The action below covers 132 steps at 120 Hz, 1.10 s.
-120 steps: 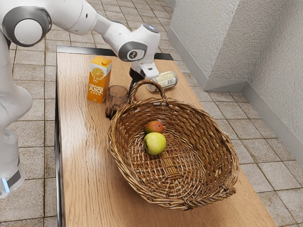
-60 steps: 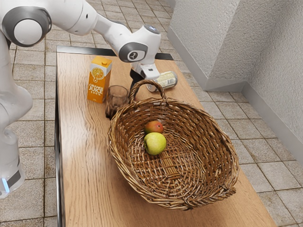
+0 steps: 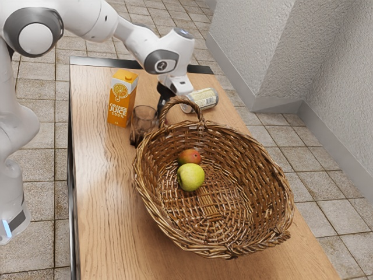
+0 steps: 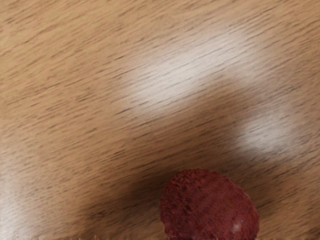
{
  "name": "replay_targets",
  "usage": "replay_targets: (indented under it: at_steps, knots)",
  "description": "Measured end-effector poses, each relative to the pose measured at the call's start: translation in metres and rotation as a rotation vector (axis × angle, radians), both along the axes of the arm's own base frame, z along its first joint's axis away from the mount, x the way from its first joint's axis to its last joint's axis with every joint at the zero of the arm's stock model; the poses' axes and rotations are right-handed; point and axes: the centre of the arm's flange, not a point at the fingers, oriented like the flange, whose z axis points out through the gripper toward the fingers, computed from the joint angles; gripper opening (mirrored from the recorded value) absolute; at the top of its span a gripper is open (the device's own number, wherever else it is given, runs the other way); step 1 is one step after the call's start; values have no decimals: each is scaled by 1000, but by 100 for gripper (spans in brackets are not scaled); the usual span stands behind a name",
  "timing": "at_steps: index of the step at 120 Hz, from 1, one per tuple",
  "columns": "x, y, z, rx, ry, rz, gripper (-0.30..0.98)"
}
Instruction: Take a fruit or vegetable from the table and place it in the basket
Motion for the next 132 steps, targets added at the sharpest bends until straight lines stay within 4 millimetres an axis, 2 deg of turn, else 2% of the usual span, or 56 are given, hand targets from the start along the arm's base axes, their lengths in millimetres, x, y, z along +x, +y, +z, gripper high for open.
replay_targets:
  at_steps: [50, 132]
  knots:
    - [-2, 5, 0, 1, 1, 11, 69]
    - [4, -12, 0, 12, 5, -30, 69]
